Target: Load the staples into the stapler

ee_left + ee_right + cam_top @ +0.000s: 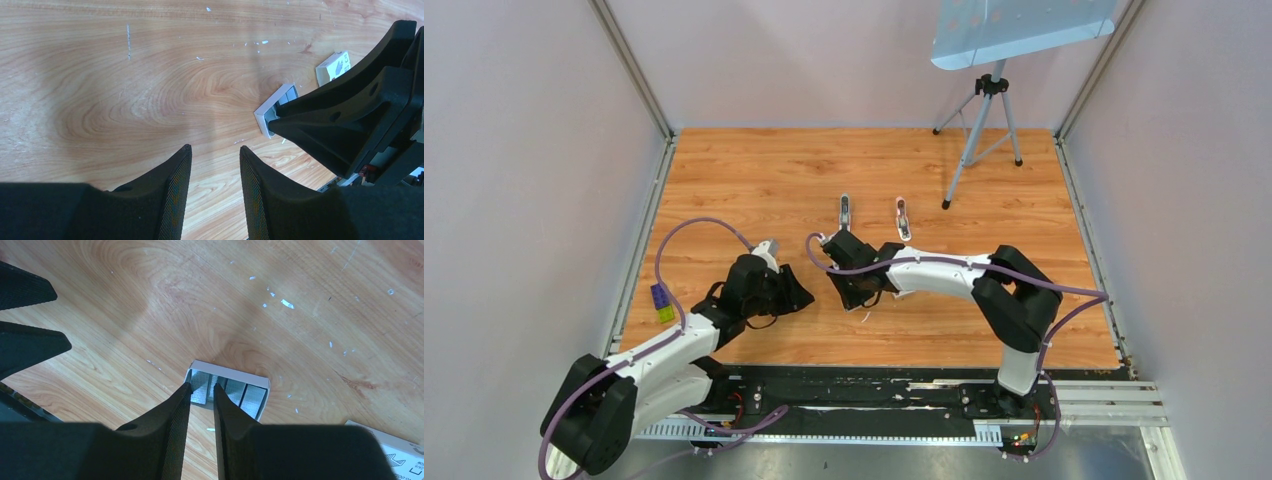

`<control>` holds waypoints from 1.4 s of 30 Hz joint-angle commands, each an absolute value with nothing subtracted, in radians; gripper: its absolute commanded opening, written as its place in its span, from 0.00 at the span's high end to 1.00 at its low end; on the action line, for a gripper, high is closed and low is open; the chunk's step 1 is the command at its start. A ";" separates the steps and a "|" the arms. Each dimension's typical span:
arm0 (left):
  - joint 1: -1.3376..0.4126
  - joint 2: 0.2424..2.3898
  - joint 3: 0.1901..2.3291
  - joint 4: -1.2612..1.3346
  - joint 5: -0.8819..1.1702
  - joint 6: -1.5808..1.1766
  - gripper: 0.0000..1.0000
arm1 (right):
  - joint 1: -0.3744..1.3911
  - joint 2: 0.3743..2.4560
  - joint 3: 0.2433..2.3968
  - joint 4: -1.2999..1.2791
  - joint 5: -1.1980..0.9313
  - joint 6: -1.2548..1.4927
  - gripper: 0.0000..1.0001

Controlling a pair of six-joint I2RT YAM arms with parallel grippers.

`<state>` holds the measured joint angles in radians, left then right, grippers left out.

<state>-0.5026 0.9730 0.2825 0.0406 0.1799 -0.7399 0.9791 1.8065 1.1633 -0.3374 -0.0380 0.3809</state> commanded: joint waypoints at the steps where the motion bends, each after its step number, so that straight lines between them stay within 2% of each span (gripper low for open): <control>1: -0.508 0.961 0.304 0.031 0.166 -0.727 0.57 | 1.000 1.834 1.185 -0.386 0.016 0.364 0.74; 29: -0.509 0.939 0.312 0.006 0.157 -0.713 0.56 | 1.020 1.842 1.203 -0.417 0.087 0.348 0.79; 42: -0.509 0.899 0.388 -0.132 0.101 -0.647 0.35 | 1.019 1.778 1.210 -0.426 0.113 0.347 0.81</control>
